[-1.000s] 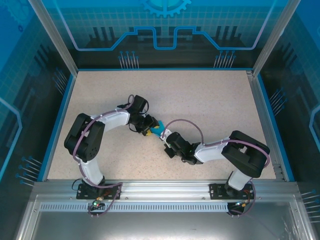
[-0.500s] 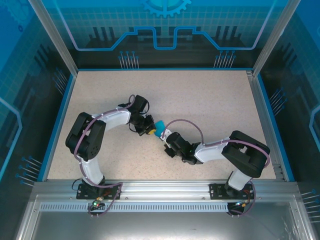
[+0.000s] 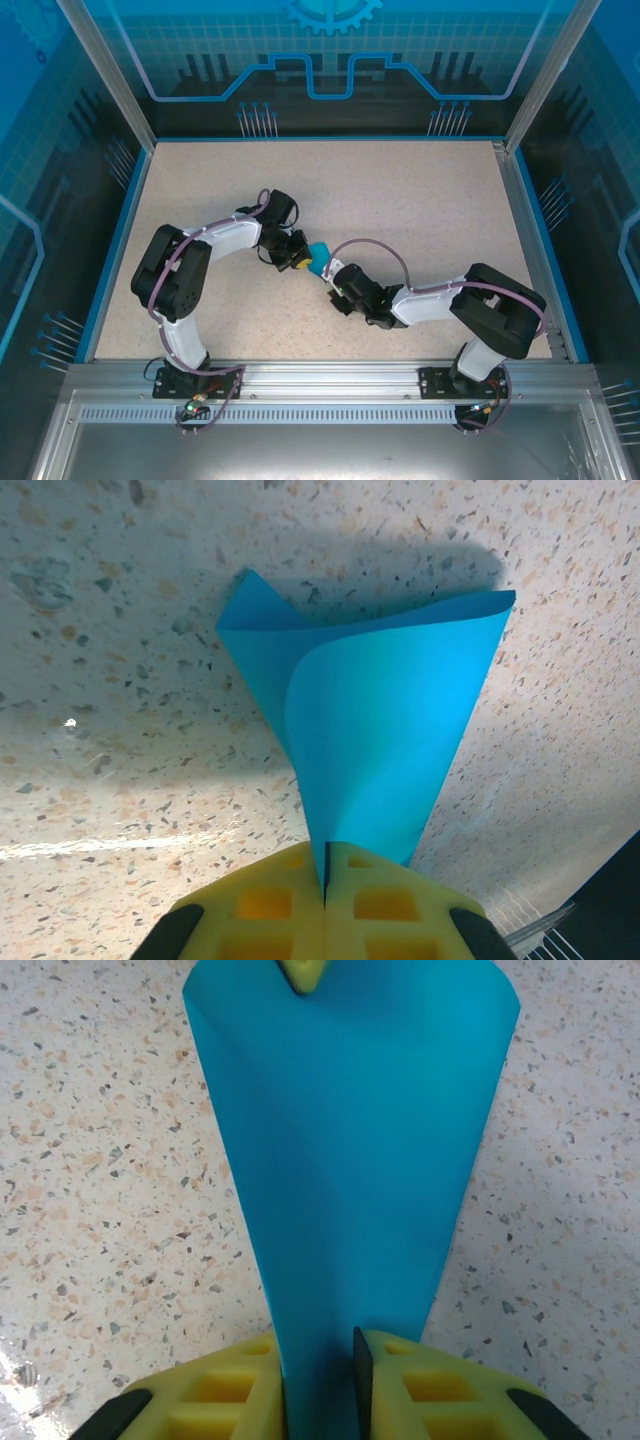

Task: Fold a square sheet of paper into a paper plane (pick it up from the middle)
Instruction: Fold the wing for the fifth time at the center of the table.

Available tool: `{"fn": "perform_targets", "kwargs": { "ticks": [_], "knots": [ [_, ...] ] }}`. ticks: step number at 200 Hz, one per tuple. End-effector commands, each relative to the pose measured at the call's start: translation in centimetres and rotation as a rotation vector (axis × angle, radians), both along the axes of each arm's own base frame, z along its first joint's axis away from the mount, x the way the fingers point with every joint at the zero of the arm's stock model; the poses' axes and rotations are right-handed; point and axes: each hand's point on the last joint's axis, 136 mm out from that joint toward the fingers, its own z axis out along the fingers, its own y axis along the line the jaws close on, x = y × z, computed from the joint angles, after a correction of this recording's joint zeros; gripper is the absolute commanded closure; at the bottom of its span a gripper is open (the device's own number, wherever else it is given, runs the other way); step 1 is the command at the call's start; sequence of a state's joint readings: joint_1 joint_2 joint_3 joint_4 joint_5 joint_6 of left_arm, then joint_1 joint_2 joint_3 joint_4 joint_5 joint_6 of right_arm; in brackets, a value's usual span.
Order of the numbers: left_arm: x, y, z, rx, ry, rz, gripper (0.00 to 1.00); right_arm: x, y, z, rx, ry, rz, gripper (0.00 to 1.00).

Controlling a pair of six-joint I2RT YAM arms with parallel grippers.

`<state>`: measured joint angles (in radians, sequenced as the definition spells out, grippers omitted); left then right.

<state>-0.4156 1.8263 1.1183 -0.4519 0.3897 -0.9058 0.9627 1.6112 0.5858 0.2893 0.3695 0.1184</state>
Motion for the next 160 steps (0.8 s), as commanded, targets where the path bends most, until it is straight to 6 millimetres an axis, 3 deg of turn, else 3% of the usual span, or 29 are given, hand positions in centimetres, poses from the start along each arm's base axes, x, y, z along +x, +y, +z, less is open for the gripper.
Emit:
{"fn": "perform_targets", "kwargs": {
  "ticks": [1,93,160],
  "knots": [
    [-0.1,-0.1,-0.1,0.008,0.012,-0.030,1.00,-0.3,0.5,0.8,0.004,-0.019,0.027,0.76],
    [-0.1,-0.2,0.2,0.005,0.008,-0.040,1.00,0.5,1.5,1.0,-0.008,-0.032,0.043,0.76],
    [0.0,-0.1,0.5,0.011,0.004,-0.042,1.00,0.5,1.5,0.7,-0.010,-0.023,0.040,0.89]
  ]
}}
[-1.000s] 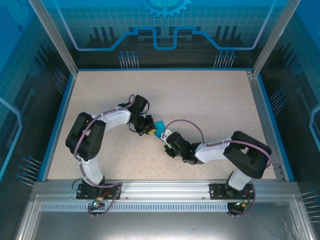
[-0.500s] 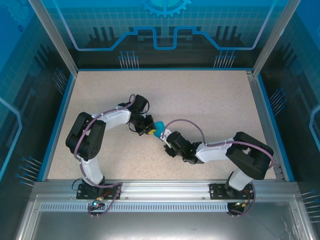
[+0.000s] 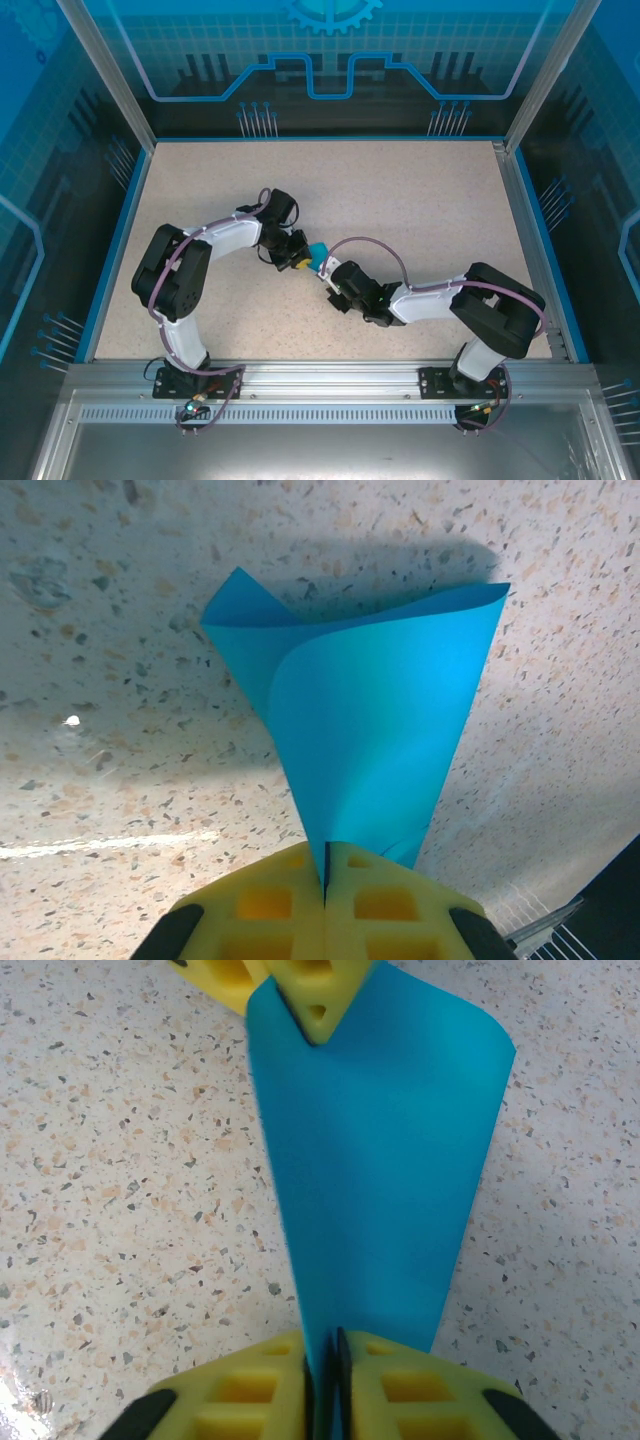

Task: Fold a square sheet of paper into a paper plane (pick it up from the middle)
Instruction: Fold the wing for the fifth time at the center of the table.

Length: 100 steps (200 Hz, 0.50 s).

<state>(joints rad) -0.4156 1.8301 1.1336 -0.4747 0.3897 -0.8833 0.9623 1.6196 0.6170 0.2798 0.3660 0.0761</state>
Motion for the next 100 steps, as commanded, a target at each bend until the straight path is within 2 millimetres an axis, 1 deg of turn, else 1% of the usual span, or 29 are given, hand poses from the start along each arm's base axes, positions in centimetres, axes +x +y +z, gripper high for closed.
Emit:
{"fn": "perform_targets", "kwargs": {
  "ticks": [1,13,21,32,42,50,58,67,82,92,100],
  "knots": [
    [0.0,-0.1,0.4,0.005,0.006,-0.023,0.99,0.0,0.7,0.1,0.002,0.000,0.008,0.89],
    [0.0,-0.1,0.5,0.008,0.003,-0.025,0.98,0.0,0.7,0.1,0.006,0.004,0.005,0.93],
    [0.2,0.0,0.7,0.008,-0.003,-0.023,0.95,0.0,0.8,0.1,0.013,0.007,0.002,0.95],
    [0.2,0.0,0.8,0.007,-0.007,-0.023,0.93,-0.1,0.9,0.2,0.025,0.017,0.004,0.97],
    [0.4,0.1,1.1,0.009,-0.017,-0.020,0.87,-0.1,1.0,0.3,0.041,0.026,-0.001,1.00],
    [0.4,0.4,1.3,0.018,-0.021,-0.014,0.84,-0.1,1.0,0.3,0.056,0.041,-0.007,1.00],
    [0.5,0.7,1.6,0.029,-0.030,-0.006,0.82,-0.2,1.3,0.4,0.081,0.061,-0.011,1.00],
    [0.6,1.2,2.0,0.045,-0.041,0.001,0.75,-0.2,1.4,0.4,0.110,0.089,-0.020,1.00],
    [0.6,2.3,2.8,0.084,-0.072,0.020,0.72,-0.4,1.6,0.4,0.163,0.143,-0.027,1.00],
    [0.5,3.1,3.4,0.112,-0.094,0.038,0.61,-0.5,1.7,0.6,0.203,0.181,-0.032,1.00],
    [0.4,3.7,3.9,0.128,-0.119,0.050,0.59,-0.6,1.8,0.8,0.236,0.215,-0.035,1.00]
  ]
}}
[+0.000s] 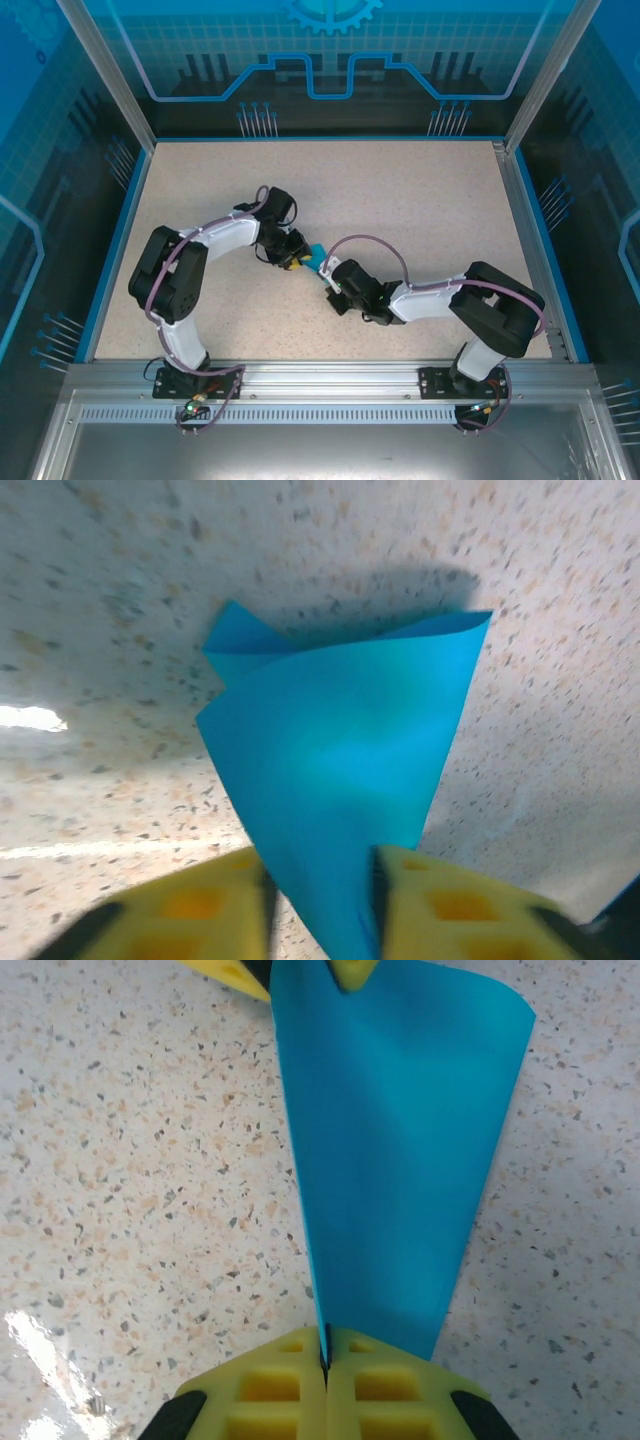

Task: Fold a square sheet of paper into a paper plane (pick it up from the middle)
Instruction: Fold the wing for the fifth time at the center of the table.

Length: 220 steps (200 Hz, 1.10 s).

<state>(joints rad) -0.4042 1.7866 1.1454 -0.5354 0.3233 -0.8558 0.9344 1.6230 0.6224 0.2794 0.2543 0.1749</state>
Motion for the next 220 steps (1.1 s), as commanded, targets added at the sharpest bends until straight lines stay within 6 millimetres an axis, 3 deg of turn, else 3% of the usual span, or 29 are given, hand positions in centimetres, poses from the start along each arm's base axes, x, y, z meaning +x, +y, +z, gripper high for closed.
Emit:
{"fn": "perform_targets", "kwargs": {
  "ticks": [1,42,97,220],
  "knots": [
    [0.2,2.2,3.0,0.066,-0.091,0.041,0.59,-0.1,1.1,1.0,0.137,0.111,-0.018,1.00],
    [-0.1,3.4,5.2,0.085,-0.184,0.065,0.46,-0.3,1.5,1.0,0.282,0.312,-0.015,1.00],
    [-0.4,2.8,4.9,0.041,-0.189,0.048,0.48,0.2,1.5,1.4,0.429,0.504,-0.044,1.00],
    [-1.1,1.3,2.9,-0.044,-0.162,0.023,0.57,1.0,0.8,-0.9,0.574,0.726,-0.185,1.00]
  ]
}}
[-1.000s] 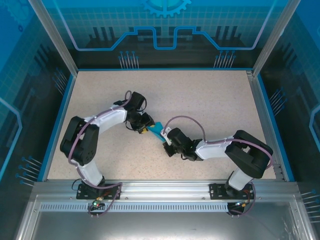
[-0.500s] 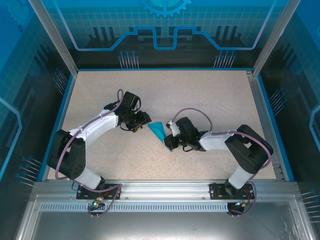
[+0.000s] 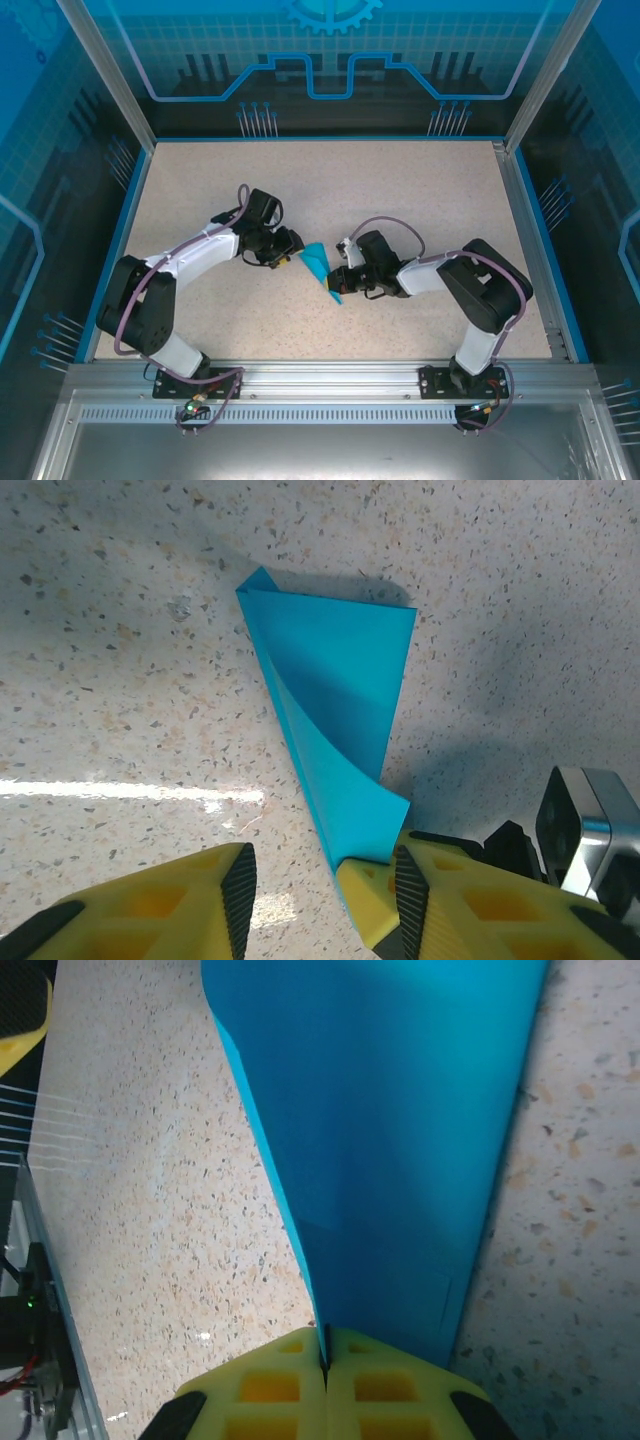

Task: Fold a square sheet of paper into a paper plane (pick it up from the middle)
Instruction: Fold the wing for the fifth time at the center of the table.

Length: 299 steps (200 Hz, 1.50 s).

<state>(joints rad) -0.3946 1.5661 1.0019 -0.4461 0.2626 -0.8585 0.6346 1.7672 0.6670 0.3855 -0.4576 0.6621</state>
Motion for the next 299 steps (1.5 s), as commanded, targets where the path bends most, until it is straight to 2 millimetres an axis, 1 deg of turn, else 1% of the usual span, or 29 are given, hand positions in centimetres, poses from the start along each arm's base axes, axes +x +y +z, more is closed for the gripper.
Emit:
{"fn": "perform_targets", "kwargs": {
  "ticks": [1,9,36,59,79,91,112,119,140,183,212,234,263,299],
  "knots": [
    [-0.4,-0.4,-0.7,-0.030,0.011,-0.014,0.57,0.1,-0.2,-0.5,0.039,0.074,-0.033,1.00],
    [-0.5,-0.5,-0.8,-0.035,0.011,-0.016,0.57,0.1,-0.5,-0.9,0.032,0.094,-0.049,1.00],
    [-0.8,-0.9,-1.3,-0.061,0.012,-0.019,0.60,0.2,-0.7,-1.2,0.038,0.142,-0.074,1.00],
    [-1.0,-1.2,-1.5,-0.085,0.009,-0.024,0.61,0.1,-0.7,-1.1,0.051,0.173,-0.080,1.00],
    [-1.1,-1.6,-1.6,-0.098,-0.005,-0.042,0.62,0.0,-1.1,-1.8,0.031,0.224,-0.090,1.00],
    [-1.2,-2.0,-1.5,-0.116,-0.019,-0.063,0.63,-0.2,-1.2,-2.1,0.029,0.251,-0.090,1.00],
    [-1.2,-2.8,-1.5,-0.147,-0.039,-0.100,0.64,-0.4,-1.2,-2.2,0.045,0.290,-0.084,1.00],
    [-1.3,-3.1,-1.6,-0.159,-0.040,-0.109,0.65,-0.4,-1.5,-2.4,0.035,0.311,-0.093,1.00],
    [-1.2,-4.0,-1.7,-0.196,-0.055,-0.134,0.65,-0.3,-1.7,-2.4,0.051,0.343,-0.104,1.00],
    [-1.2,-6.1,-1.8,-0.238,-0.071,-0.200,0.64,-0.5,-1.3,-2.2,0.080,0.407,-0.089,1.00],
    [-1.3,-6.9,-2.1,-0.241,-0.085,-0.226,0.63,-0.2,-1.3,-2.1,0.092,0.416,-0.099,1.00],
    [-0.8,-7.5,-2.1,-0.257,-0.105,-0.234,0.63,-0.1,-1.2,-2.3,0.097,0.432,-0.105,1.00],
    [-0.4,-7.4,-2.5,-0.230,-0.121,-0.239,0.61,0.1,-1.6,-2.4,0.110,0.448,-0.139,1.00],
    [0.3,-7.9,-2.8,-0.239,-0.136,-0.251,0.59,0.0,-1.4,-2.3,0.123,0.464,-0.134,1.00]
  ]
}}
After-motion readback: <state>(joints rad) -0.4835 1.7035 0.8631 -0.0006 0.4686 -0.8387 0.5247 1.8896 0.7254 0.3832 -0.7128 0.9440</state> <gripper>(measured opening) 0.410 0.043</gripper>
